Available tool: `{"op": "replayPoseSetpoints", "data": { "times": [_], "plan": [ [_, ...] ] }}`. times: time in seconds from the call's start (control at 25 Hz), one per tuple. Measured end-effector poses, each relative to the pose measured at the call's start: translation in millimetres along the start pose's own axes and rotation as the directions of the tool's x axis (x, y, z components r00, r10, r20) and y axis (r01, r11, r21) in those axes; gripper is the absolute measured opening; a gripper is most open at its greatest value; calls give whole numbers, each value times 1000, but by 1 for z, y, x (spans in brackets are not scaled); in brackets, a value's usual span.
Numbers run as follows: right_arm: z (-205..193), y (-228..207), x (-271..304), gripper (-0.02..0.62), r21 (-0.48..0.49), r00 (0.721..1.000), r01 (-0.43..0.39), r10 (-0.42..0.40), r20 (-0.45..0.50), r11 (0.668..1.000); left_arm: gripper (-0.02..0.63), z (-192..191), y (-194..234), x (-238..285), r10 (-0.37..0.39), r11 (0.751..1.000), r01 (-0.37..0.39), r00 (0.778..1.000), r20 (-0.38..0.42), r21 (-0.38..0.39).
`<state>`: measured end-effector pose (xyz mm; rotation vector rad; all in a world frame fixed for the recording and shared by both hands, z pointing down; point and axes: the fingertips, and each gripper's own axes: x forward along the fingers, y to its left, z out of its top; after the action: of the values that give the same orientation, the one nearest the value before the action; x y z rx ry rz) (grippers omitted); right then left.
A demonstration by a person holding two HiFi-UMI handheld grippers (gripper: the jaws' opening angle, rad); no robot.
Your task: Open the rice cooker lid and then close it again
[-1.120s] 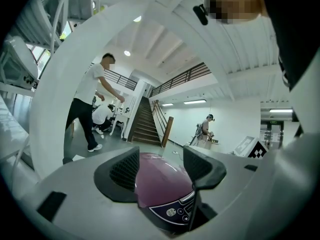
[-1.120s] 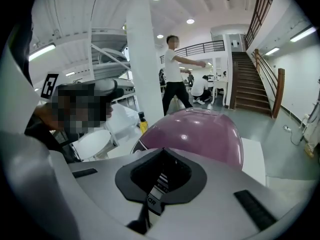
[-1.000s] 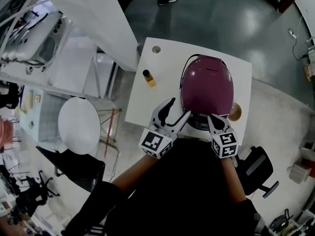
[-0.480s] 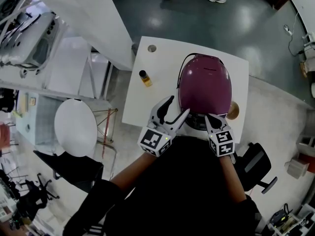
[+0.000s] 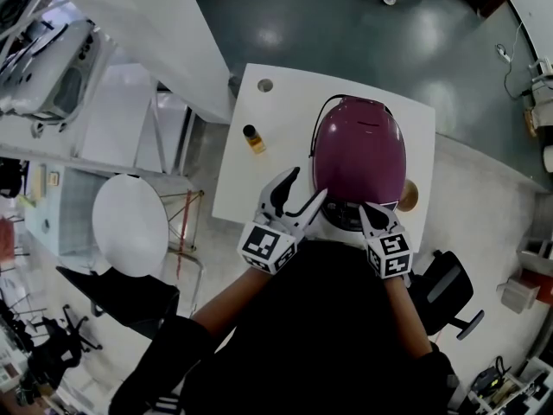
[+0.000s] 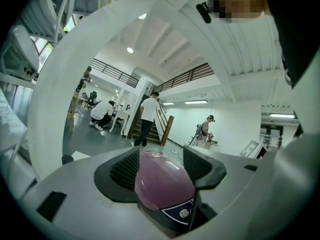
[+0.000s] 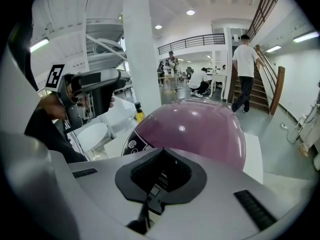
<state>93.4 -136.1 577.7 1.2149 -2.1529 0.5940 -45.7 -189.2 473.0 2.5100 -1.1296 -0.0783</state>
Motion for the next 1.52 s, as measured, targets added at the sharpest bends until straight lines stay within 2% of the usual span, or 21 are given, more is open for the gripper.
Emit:
{"op": "replayPoseSetpoints", "data": {
  "times": [0.28, 0.56, 1.08, 1.52],
  "plan": [
    [-1, 0, 0, 0, -24, 1000, 22, -22, 7, 999, 252, -2, -2, 4, -10, 1000, 10, 1000, 4, -7],
    [-1, -1, -1, 0, -8, 1000, 23, -23, 6, 1000, 252, -7, -2, 2, -6, 1000, 6, 1000, -6, -8],
    [2, -2, -4, 0, 1, 995, 94, -94, 40, 996, 252, -7, 4, -5, 14, 1000, -14, 1000, -16, -5],
    [0, -1, -7, 0, 9, 995, 90, -90, 48, 996, 252, -6, 3, -3, 7, 1000, -8, 1000, -21, -2]
  ]
}}
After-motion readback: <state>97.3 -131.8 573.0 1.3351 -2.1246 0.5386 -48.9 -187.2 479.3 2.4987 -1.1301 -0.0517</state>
